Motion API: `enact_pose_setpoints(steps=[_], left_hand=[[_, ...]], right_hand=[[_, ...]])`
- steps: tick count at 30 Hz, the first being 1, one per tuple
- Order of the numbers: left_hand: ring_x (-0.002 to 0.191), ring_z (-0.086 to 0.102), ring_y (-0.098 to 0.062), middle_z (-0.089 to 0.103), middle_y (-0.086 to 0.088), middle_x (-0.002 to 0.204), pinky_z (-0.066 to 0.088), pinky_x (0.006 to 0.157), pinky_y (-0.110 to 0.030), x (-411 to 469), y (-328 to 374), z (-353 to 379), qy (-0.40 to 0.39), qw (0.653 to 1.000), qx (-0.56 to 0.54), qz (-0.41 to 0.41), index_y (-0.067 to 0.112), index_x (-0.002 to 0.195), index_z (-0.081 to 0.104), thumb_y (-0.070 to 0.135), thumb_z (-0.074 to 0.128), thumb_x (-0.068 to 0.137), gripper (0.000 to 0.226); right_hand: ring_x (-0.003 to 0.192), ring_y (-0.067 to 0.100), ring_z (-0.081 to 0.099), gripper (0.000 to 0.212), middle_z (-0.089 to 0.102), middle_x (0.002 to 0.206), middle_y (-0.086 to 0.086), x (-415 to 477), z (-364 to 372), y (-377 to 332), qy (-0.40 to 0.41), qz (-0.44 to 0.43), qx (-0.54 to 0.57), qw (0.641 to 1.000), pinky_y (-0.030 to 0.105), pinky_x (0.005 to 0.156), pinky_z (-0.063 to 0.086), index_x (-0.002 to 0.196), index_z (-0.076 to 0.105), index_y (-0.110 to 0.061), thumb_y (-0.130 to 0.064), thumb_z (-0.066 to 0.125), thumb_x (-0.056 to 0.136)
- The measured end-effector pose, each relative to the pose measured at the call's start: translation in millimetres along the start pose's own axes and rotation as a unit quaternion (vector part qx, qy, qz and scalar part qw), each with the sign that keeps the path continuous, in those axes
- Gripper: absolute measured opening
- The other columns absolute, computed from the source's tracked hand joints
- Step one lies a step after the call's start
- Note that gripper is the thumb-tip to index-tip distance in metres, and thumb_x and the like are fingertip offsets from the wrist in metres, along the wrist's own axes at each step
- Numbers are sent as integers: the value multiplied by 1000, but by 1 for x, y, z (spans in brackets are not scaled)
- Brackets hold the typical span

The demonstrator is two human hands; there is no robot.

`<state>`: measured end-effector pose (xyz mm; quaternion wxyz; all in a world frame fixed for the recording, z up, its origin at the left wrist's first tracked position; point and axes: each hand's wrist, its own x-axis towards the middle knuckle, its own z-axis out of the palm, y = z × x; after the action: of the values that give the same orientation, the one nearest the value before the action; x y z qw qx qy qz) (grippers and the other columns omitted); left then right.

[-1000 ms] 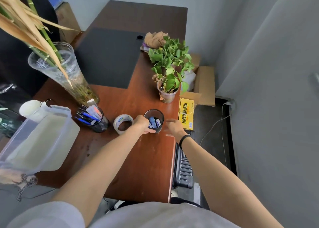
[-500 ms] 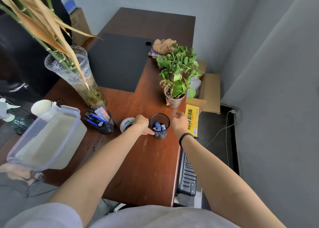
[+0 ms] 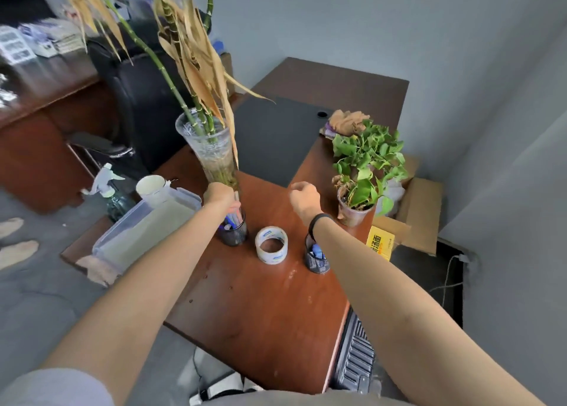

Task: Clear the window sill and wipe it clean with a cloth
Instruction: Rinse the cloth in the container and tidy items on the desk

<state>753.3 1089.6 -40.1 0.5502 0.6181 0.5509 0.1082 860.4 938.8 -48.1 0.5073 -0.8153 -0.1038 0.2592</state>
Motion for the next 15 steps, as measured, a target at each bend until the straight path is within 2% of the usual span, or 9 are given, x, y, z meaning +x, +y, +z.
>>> enact_pose_setpoints(steps=[2,4,7,9,10,11,13,15], left_hand=[[96,65,-30,59,-18,121,51,57,-29,21,5,-17,36,999,-14,14,-3,128,47,4,42,95,34],[92,61,-28,54,-15,122,52,69,-37,42,16,-39,61,997,-34,29,1,134,38,4,43,93,41],[111,55,-32,43,-13,138,52,76,-41,74,33,-64,89,989,-113,20,11,141,32,14,36,97,44],[119,48,-33,38,-10,142,55,77,-46,87,51,-78,85,984,-157,23,18,141,33,32,35,99,45],[120,46,-33,37,-9,141,55,80,-49,93,60,-83,67,984,-161,26,19,141,34,39,36,98,47],[121,45,-33,37,-10,140,54,82,-50,99,70,-87,40,986,-162,23,19,140,35,42,38,98,48],[119,48,-36,38,-13,140,56,77,-48,107,83,-91,-20,986,-162,6,17,135,41,35,48,96,44],[107,57,-36,47,-17,135,57,61,-43,114,92,-93,-52,988,-148,-9,15,125,49,21,51,95,30]], right_hand=[[106,27,60,38,59,121,11,12,19,-17,-18,-5,9,1000,35,93,50,122,56,-11,-10,51,84],[105,25,58,44,57,123,11,24,37,-34,-39,-18,14,999,35,92,50,129,49,-12,-12,55,85],[103,24,56,49,55,117,8,47,67,-67,-67,-21,35,997,35,87,52,134,44,-12,-18,58,88],[96,21,51,49,50,104,3,58,86,-90,-97,-4,68,993,33,77,53,136,43,-11,-24,56,91],[96,20,48,51,46,102,2,60,92,-102,-119,12,93,988,36,78,54,138,40,-11,-29,54,93],[97,21,45,54,44,106,3,64,99,-113,-139,27,119,983,42,83,53,141,36,-12,-34,51,94],[110,26,46,62,41,130,9,69,109,-132,-175,40,172,969,50,94,48,147,25,-14,-39,47,96],[128,34,39,73,32,147,12,74,120,-149,-184,31,192,963,52,103,40,149,21,-10,-48,49,93]])
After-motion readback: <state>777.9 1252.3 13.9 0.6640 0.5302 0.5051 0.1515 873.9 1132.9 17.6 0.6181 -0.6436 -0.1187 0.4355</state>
